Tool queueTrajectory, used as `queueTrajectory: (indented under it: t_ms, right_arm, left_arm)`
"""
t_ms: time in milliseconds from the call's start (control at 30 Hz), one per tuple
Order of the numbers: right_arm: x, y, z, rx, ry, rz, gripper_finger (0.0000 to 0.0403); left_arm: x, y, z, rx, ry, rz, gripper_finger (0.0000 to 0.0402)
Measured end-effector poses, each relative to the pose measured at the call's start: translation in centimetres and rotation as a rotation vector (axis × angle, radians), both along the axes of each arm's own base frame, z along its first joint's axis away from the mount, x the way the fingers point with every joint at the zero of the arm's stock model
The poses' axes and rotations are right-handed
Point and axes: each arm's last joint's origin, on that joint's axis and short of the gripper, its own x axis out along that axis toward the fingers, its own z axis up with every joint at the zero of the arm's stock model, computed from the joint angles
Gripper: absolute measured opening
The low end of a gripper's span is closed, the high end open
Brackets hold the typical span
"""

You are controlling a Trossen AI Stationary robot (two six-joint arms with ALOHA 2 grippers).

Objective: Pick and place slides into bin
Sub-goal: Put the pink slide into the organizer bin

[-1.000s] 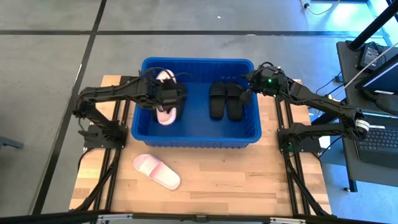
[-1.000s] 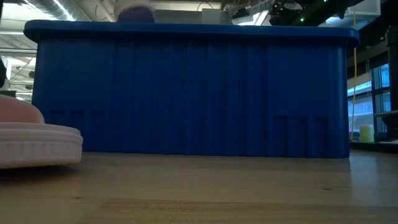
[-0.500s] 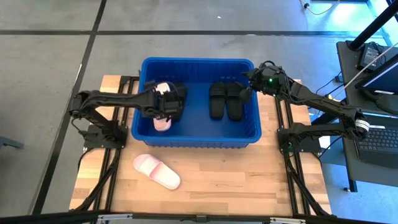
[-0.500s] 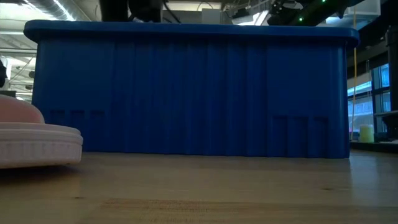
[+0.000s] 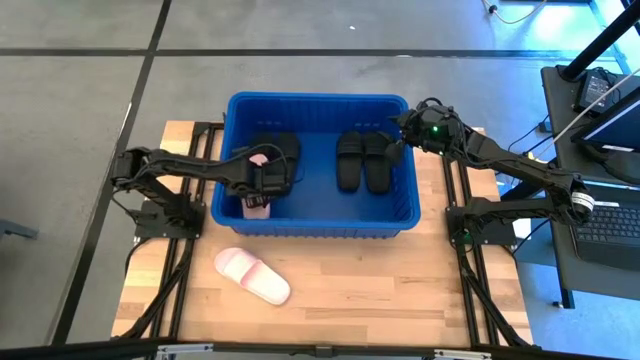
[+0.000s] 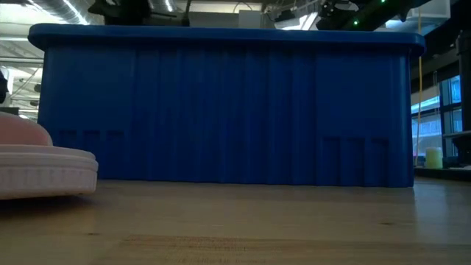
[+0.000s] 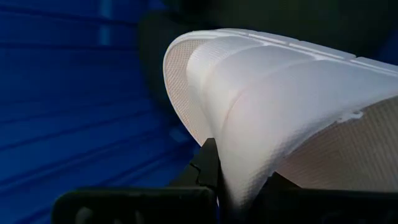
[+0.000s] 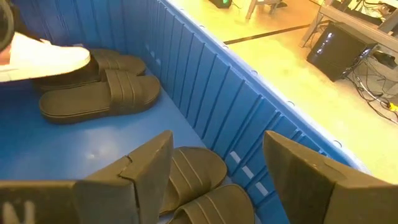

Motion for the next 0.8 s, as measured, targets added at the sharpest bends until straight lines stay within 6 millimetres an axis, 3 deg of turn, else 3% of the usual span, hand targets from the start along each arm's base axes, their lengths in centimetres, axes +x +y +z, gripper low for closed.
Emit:
queueTrajectory:
  t_ms: [367,800]
  right_arm:
    - [0.0,0.0,0.0,0.002,0.002,0.0,0.0251]
    - [0.0,0.0,-0.1,0.004,0.004,0.0,0.0251]
  left_arm:
    - [-0.8,0.0,-2.5,-0.04,0.006,-0.003,0.0005]
    - [-0.9,0.3,-2.8,-0.051,-0.001,0.012,0.006]
